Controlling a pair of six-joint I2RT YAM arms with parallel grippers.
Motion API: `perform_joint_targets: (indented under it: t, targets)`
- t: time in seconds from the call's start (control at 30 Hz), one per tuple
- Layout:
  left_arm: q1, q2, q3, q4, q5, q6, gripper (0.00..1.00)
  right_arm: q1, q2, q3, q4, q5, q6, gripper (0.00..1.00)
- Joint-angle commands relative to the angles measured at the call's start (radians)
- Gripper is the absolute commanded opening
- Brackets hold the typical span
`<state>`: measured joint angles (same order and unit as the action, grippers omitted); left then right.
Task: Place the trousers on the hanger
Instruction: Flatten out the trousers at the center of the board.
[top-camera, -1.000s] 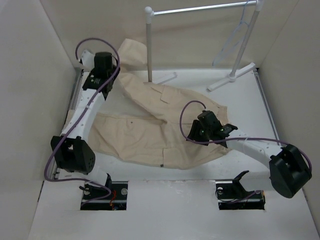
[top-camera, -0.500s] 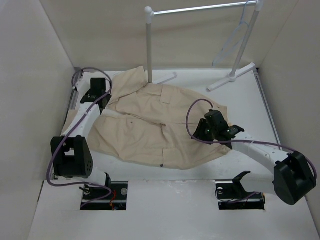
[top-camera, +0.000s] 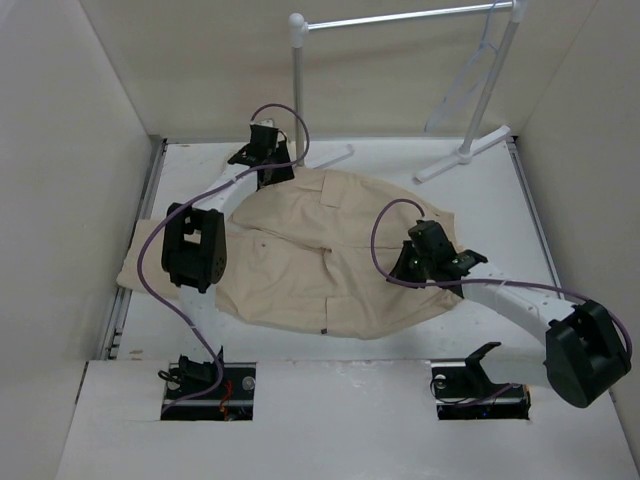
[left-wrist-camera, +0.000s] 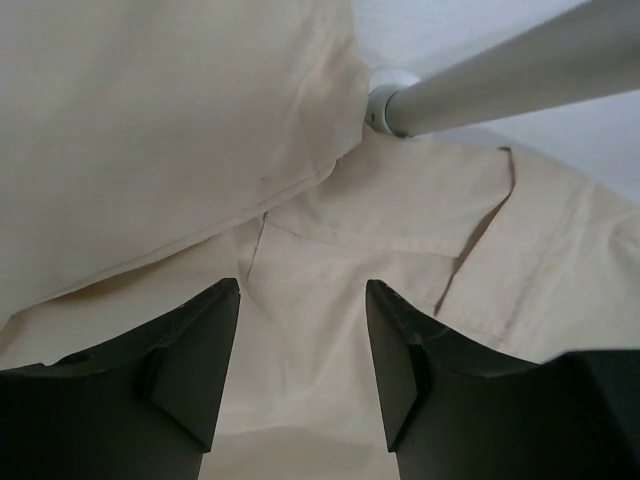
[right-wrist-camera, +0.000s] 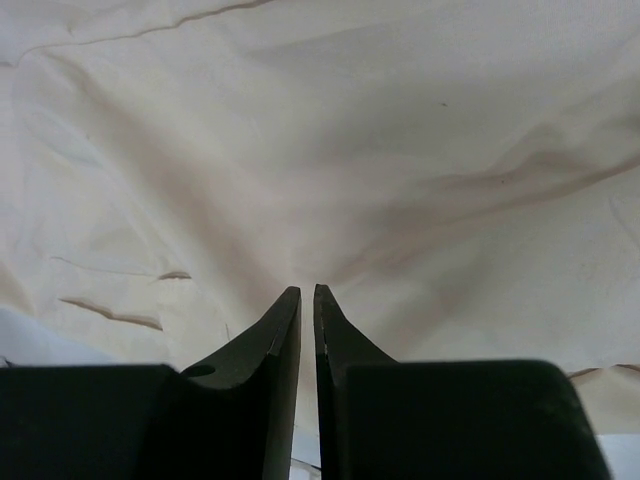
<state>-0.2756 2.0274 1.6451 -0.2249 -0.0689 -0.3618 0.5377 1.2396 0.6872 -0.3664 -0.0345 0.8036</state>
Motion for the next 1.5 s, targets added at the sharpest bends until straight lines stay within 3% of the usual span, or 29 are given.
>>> perform_joint_targets:
  t: [0.0,0.23,0.6,0.87,1.07,1.33,1.47]
  targets:
    - [-0.004,0.000,0.085,0.018,-0.005,0.122,0.53,0.001,-0.032,0.020,0.020,-0.015,-0.001,0.17]
    - [-0.024,0.111,0.171,0.048,-0.043,0.152,0.52,0.001,-0.037,0.000,0.017,-0.036,0.008,0.18]
    - [-0.061,0.252,0.292,0.093,-0.152,0.241,0.39,0.046,-0.052,-0.023,0.018,-0.042,0.058,0.18]
    - [-0.075,0.284,0.312,0.104,-0.232,0.254,0.16,0.081,-0.101,-0.087,0.061,-0.042,0.118,0.18]
    - [-0.073,0.206,0.187,0.205,-0.339,0.262,0.02,0.052,-0.137,-0.101,0.061,-0.045,0.109,0.18]
    - [-0.058,-0.056,-0.079,0.396,-0.413,0.245,0.00,-0.003,-0.175,-0.101,0.063,-0.039,0.106,0.20]
    - [0.002,-0.195,-0.152,0.427,-0.437,0.184,0.00,-0.037,-0.172,-0.089,0.060,-0.035,0.101,0.23]
